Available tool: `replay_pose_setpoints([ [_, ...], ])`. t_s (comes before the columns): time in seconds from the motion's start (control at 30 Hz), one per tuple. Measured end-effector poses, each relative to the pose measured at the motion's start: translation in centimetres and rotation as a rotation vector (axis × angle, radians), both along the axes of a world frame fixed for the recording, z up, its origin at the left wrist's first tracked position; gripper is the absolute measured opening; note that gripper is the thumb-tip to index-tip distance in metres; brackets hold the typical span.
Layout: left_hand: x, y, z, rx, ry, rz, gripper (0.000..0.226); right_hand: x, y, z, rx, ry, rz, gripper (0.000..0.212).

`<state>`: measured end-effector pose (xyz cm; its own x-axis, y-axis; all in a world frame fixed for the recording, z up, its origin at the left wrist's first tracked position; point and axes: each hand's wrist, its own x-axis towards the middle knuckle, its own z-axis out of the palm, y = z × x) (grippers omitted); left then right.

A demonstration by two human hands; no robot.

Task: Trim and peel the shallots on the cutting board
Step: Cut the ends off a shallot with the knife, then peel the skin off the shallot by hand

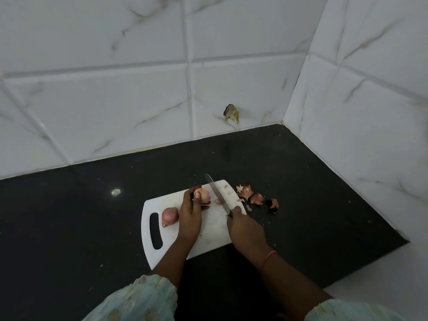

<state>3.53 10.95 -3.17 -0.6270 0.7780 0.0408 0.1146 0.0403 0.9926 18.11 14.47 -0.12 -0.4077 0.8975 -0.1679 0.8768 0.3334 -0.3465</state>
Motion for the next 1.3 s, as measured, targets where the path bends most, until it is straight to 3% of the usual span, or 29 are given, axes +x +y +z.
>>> replay_pose_setpoints([
  [0.2,0.2,-0.4,0.9,-0.004,-0.127,0.006,0.044,3.0,2.3,0.4,0.214,0.062,-0.177,0.038],
  [0.33,0.3,-0.4,1.6,-0.046,-0.161,0.015,0.043,2.8,1.9,0.1,0.256,0.089,-0.046,0.056],
  [0.47,0.3,-0.3,2.2,-0.111,-0.189,0.018,0.039,0.7,-0.3,-0.5,0.173,0.178,0.071,0.050],
  [0.7,0.7,0.1,3.4,-0.208,-0.276,-0.002,0.038,-1.4,-1.4,-1.1,0.156,0.106,0.114,0.035],
  [0.77,0.6,0.2,3.8,-0.186,-0.363,0.005,0.039,-1.8,-1.0,-0.9,0.191,0.256,0.096,0.034],
  [0.87,1.0,0.3,4.4,-0.126,-0.544,-0.039,0.041,-2.7,-0.5,0.5,0.054,0.666,0.110,0.037],
  [0.93,1.6,0.7,4.6,-0.055,-0.683,-0.089,0.041,-3.1,-0.2,1.6,-0.004,0.837,0.114,0.037],
  [1.13,2.4,2.6,7.3,-0.035,-0.999,-0.081,0.029,-2.2,1.2,3.5,0.040,0.984,0.119,0.040],
  [1.3,3.4,4.6,8.9,-0.091,-1.082,-0.103,0.027,-0.6,2.3,4.3,-0.003,1.102,0.050,0.046],
])
